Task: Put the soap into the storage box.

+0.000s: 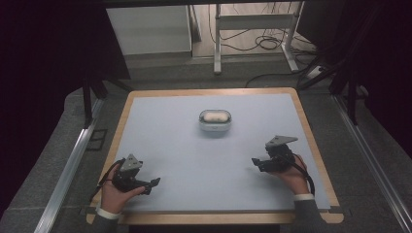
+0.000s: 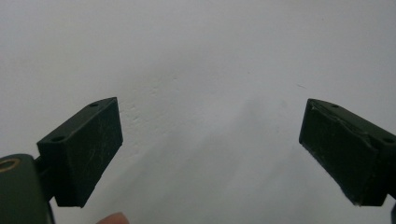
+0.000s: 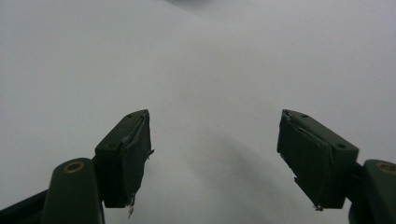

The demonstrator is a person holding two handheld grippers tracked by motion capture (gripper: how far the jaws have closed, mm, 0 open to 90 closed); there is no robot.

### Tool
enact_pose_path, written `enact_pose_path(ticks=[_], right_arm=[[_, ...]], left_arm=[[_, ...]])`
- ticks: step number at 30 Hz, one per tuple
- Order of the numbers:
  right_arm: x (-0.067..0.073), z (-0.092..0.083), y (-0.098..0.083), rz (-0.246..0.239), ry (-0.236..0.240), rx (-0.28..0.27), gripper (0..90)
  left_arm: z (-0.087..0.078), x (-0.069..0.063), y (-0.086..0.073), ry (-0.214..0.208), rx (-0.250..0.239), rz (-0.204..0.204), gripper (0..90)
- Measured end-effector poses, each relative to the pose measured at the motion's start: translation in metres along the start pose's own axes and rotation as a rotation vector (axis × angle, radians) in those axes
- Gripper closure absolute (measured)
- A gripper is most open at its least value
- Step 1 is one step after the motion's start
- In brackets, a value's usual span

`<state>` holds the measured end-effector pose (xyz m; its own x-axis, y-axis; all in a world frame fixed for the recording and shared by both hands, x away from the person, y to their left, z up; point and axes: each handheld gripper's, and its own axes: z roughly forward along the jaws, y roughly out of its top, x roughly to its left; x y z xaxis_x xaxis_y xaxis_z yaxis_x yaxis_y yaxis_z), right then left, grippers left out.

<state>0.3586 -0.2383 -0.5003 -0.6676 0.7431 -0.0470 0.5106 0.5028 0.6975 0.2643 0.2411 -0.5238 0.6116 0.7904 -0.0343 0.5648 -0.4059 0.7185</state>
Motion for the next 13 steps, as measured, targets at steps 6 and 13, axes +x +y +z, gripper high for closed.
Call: enact_pose_path(ticks=[6,13], right_arm=[[-0.0002,-0.0003,0.0007,-0.007,-0.005,-0.005,25.4],[-0.0020,-0.0005,-0.0013,0.002,-0.017,-0.008,24.3]], left_arm=[[-0.0014,0.0007,0.0000,0.001,-0.001,0.004,6.3],[-0.0021,0.0009,-0.0001,0.001,-0.005,0.001,6.3]])
